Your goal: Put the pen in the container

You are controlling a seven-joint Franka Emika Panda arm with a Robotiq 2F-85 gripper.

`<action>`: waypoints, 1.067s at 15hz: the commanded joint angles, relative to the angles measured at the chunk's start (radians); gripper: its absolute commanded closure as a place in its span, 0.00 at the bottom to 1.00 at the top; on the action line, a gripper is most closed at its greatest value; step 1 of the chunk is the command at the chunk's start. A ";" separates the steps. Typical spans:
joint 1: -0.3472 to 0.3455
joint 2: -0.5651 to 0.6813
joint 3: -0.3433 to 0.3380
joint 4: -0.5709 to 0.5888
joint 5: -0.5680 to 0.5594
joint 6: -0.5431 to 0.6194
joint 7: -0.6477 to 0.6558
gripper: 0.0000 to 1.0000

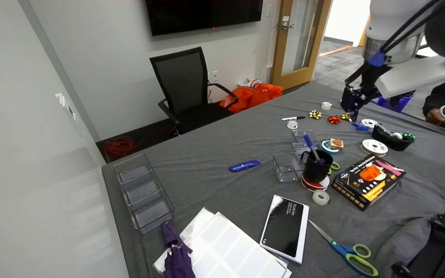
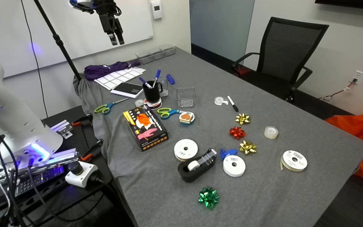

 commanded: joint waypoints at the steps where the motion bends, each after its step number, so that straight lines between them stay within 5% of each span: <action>1: 0.022 0.126 -0.036 0.095 -0.018 0.031 0.040 0.00; 9: 0.062 0.281 -0.118 0.181 0.049 0.237 -0.062 0.00; 16: 0.079 0.273 -0.132 0.171 0.032 0.229 -0.036 0.00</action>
